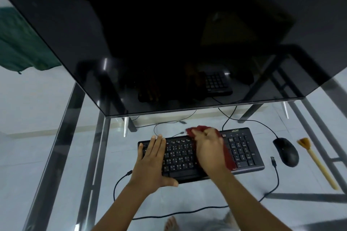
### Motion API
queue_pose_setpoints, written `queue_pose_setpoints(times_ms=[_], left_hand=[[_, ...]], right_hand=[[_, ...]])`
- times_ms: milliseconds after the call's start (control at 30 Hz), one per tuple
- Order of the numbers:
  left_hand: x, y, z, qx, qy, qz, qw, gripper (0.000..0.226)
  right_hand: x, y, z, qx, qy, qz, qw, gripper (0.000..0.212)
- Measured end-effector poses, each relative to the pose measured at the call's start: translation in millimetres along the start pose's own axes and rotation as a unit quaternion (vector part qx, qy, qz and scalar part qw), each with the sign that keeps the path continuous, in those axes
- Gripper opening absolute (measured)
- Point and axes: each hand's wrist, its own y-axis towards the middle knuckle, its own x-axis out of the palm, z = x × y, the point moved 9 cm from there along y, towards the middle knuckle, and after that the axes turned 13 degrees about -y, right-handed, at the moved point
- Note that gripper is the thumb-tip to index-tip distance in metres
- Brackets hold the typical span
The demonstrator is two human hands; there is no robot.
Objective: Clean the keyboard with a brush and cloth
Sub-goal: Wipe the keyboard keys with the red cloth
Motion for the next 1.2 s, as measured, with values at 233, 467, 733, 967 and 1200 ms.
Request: queue_pose_setpoints(times_ms=[233, 467, 733, 967, 1200], left_hand=[[-2, -1, -1, 0.007, 0.003, 0.002, 1.0, 0.137], [-18, -11, -29, 0.024, -0.071, -0.004, 0.997, 0.137], [-25, -28, -53, 0.003, -0.141, -0.032, 0.989, 0.145], [-27, -41, -61, 0.006, -0.199, 0.025, 0.98, 0.136], [-24, -41, -64, 0.019, -0.225, 0.011, 0.974, 0.137]], right_hand=[[13, -21, -35, -0.127, -0.008, -0.014, 0.992, 0.032], [13, -28, -37, -0.138, -0.051, -0.002, 0.989, 0.044], [30, -80, -124, -0.275, 0.006, -0.058, 0.96, 0.044], [15, -21, -63, -0.071, -0.04, -0.006, 0.997, 0.047], [31, -50, -123, -0.248, -0.044, -0.046, 0.967, 0.051]])
